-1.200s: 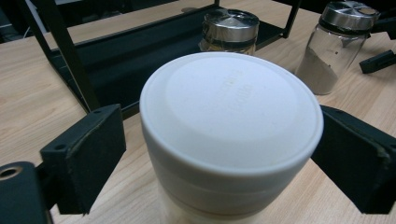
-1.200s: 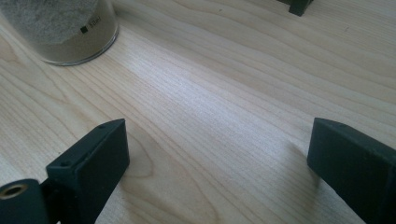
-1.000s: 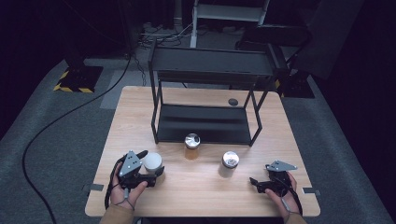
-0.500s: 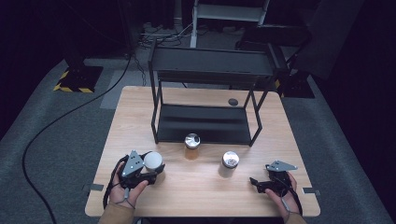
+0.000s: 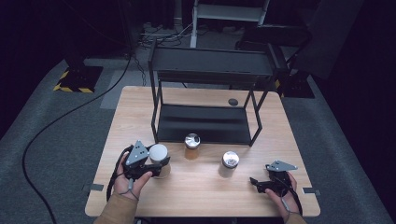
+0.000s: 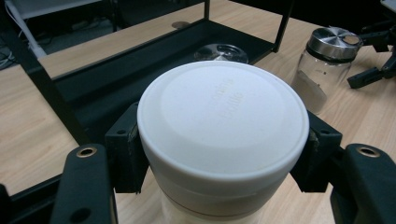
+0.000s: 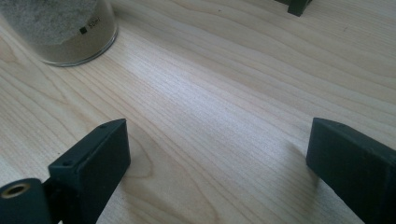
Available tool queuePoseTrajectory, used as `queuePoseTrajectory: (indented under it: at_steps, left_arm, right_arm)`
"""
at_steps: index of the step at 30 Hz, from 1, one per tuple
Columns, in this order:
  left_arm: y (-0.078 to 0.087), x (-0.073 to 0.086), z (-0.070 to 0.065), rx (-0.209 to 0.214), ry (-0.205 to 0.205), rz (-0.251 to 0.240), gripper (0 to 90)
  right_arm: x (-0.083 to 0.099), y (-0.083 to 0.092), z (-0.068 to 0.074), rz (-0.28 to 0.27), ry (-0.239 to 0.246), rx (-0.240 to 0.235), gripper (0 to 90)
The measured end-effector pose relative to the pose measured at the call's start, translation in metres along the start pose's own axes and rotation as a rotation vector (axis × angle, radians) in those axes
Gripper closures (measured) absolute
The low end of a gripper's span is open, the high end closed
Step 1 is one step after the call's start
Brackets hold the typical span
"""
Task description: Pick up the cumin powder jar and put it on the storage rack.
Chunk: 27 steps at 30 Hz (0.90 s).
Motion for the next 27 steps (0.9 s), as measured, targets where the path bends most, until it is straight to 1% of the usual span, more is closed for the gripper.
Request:
queuePoseTrajectory:
  at_steps: [3, 4, 5, 9, 10, 13, 16, 18, 23, 24, 25, 27]
  left_arm:
    - [-0.003, -0.008, 0.001, 0.003, -0.006, 0.003, 33.1]
    - [-0.005, -0.013, 0.002, 0.004, -0.009, 0.003, 33.1]
    - [-0.005, -0.013, 0.002, 0.004, -0.009, 0.003, 33.1]
    - [-0.01, -0.023, 0.004, 0.004, -0.015, 0.006, 33.0]
    - [-0.013, -0.028, 0.006, 0.005, -0.016, 0.005, 33.1]
    - [-0.017, -0.035, 0.011, 0.011, -0.016, 0.007, 33.1]
    - [-0.02, -0.039, 0.014, 0.012, -0.016, 0.005, 33.1]
    - [-0.023, -0.043, 0.019, 0.015, -0.005, -0.002, 33.1]
    - [-0.028, -0.05, 0.023, 0.01, 0.0, -0.008, 33.1]
    - [-0.031, -0.054, 0.025, 0.013, -0.001, -0.005, 33.1]
    - [-0.031, -0.054, 0.025, 0.013, -0.001, -0.005, 33.1]
    - [-0.032, -0.059, 0.027, 0.013, -0.004, -0.003, 33.1]
  right_arm:
    - [0.0, 0.0, 0.0, 0.0, 0.0, 0.0, 6.4]
    - [0.0, 0.0, 0.0, 0.0, 0.0, 0.0, 6.4]
    - [0.0, 0.0, 0.0, 0.0, 0.0, 0.0, 6.4]
    - [0.0, 0.0, 0.0, 0.0, 0.0, 0.001, 6.6]
    - [0.0, 0.0, 0.0, 0.0, -0.001, 0.001, 6.6]
    - [0.001, 0.0, 0.001, -0.001, -0.002, 0.004, 6.8]
    - [0.001, 0.001, 0.001, -0.002, -0.002, 0.006, 6.8]
    - [0.001, 0.001, 0.001, -0.001, -0.004, 0.007, 6.8]
    - [0.001, 0.001, 0.002, -0.001, -0.007, 0.01, 6.9]
    - [0.002, 0.002, 0.002, -0.002, -0.008, 0.011, 6.9]
    - [0.002, 0.002, 0.002, -0.002, -0.008, 0.011, 6.9]
    - [0.002, 0.002, 0.002, -0.002, -0.007, 0.011, 6.9]
Point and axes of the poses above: each handheld gripper's, and its own axes: y roughly backward along the jaws, x roughly out of its underside, z roughly to its left, the point moved 3 cm from there along -y, roughly forward along the jaws, and after that the axes turned 1 degree about z, right-handed, at the moved point
